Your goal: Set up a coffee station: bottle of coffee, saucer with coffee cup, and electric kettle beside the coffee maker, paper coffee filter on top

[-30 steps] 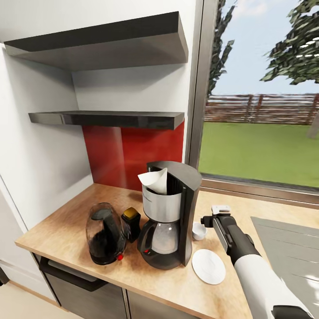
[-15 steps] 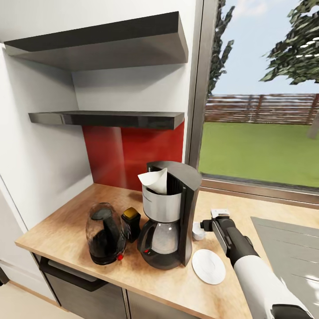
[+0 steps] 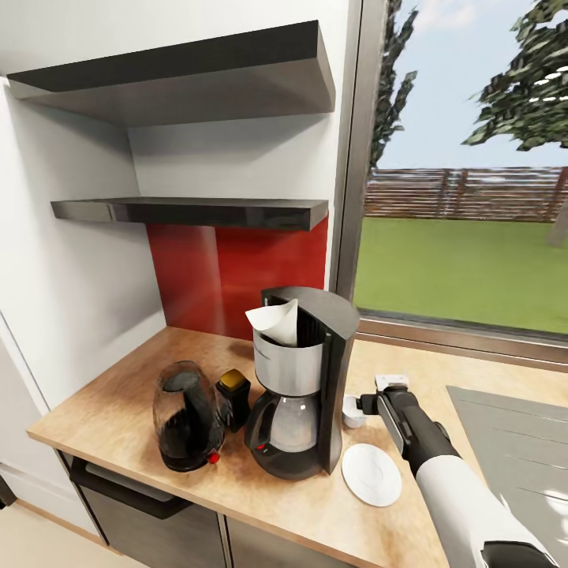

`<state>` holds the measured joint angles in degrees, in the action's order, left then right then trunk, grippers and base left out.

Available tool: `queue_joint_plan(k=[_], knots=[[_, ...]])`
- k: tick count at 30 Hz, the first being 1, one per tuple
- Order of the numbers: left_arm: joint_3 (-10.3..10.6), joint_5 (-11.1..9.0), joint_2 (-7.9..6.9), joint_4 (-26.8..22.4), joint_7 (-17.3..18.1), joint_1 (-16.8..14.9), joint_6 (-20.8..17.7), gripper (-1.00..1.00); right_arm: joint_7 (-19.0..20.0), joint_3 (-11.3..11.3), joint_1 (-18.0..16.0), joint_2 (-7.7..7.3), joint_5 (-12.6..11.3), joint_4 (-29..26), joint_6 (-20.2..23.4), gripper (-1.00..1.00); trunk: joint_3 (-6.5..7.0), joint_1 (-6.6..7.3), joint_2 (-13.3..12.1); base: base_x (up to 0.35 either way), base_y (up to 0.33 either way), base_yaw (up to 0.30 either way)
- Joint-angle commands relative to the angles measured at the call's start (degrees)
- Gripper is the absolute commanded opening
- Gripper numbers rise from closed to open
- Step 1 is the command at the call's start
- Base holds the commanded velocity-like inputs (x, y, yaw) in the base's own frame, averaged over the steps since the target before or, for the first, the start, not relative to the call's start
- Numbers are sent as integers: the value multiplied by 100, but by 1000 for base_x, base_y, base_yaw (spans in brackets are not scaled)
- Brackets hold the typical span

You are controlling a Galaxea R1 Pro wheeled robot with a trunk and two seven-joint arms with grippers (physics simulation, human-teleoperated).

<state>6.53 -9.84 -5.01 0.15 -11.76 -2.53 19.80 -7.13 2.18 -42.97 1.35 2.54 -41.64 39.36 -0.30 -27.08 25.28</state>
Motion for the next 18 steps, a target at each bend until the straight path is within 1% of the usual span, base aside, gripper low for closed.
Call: queue_joint_plan(k=[1, 7, 18], knots=[[51, -51, 0, 3, -10, -1, 15, 100, 4, 20, -1, 8, 23, -5, 24, 100, -3, -2, 5, 0, 0, 0], [51, -49, 0, 3, -10, -1, 15, 100, 9, 20, -1, 8, 24, 1, 27, 100, -3, -2, 5, 0, 0, 0], [51, -47, 0, 3, -10, 0, 15, 100, 10, 20, -1, 17, 11, 175, 20, 100, -3, -2, 5, 0, 0, 0]])
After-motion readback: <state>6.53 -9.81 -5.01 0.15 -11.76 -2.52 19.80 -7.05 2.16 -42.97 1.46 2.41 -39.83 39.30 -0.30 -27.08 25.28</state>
